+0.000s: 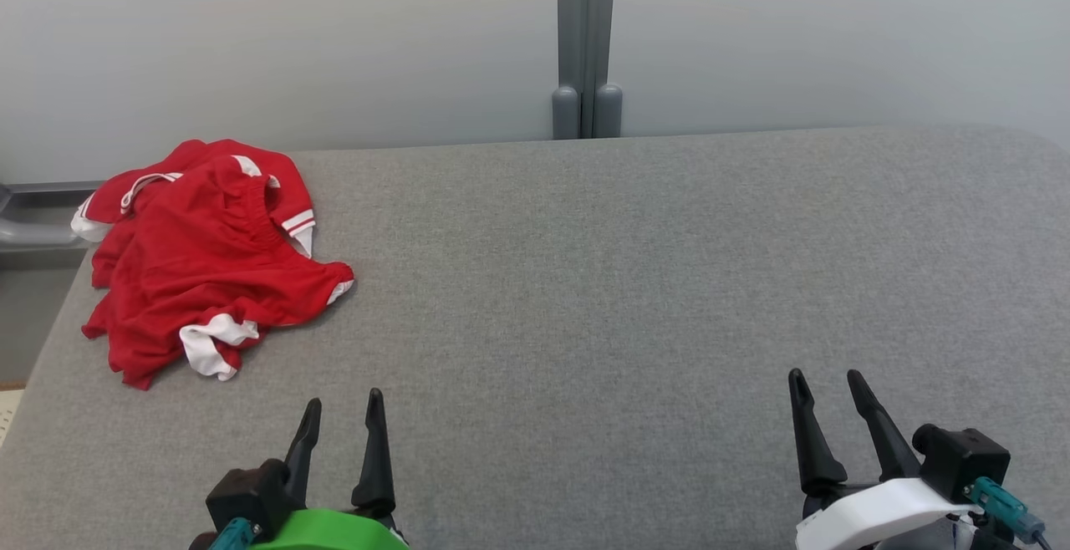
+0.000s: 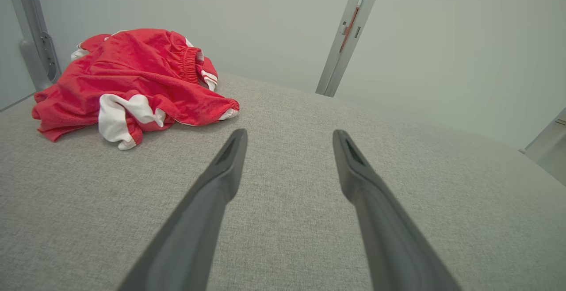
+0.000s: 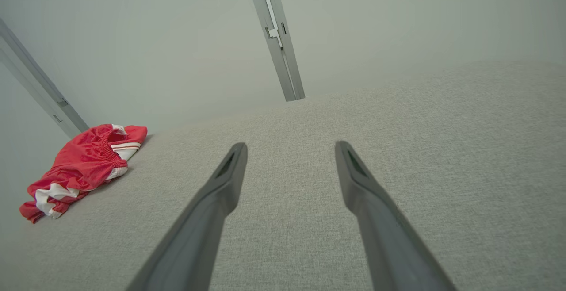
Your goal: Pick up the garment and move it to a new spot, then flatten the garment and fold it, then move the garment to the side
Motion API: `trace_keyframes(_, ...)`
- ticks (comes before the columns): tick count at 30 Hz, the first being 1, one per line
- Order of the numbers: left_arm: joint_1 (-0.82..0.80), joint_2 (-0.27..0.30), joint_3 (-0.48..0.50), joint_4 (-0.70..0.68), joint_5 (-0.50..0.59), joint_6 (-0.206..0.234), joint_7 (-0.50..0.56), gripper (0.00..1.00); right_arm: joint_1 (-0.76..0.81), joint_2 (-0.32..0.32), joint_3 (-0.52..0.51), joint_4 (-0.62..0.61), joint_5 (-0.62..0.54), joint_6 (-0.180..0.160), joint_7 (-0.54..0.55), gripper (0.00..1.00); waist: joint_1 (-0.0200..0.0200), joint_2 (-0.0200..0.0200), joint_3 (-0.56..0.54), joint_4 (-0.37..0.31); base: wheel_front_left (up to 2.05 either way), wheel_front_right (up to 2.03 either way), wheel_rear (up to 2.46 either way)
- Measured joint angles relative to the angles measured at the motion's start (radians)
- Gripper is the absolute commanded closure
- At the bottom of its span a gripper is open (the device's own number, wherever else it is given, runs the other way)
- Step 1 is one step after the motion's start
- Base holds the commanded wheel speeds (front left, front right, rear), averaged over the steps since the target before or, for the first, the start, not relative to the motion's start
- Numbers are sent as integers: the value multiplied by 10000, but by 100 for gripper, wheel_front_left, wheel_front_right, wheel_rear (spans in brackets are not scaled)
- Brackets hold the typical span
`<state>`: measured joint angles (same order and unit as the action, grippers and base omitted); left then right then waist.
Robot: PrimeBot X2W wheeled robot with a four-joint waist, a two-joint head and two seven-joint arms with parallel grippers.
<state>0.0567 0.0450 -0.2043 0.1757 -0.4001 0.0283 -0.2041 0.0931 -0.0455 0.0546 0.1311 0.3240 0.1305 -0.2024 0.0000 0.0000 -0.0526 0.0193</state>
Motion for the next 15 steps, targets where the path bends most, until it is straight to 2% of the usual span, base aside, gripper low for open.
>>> trace_keyframes(15, 130, 10, -84, 222, 947, 121, -276, 0, 90, -13, 52, -69, -1210, 0, -295, 0, 0, 0, -63, 16, 0, 0, 0)
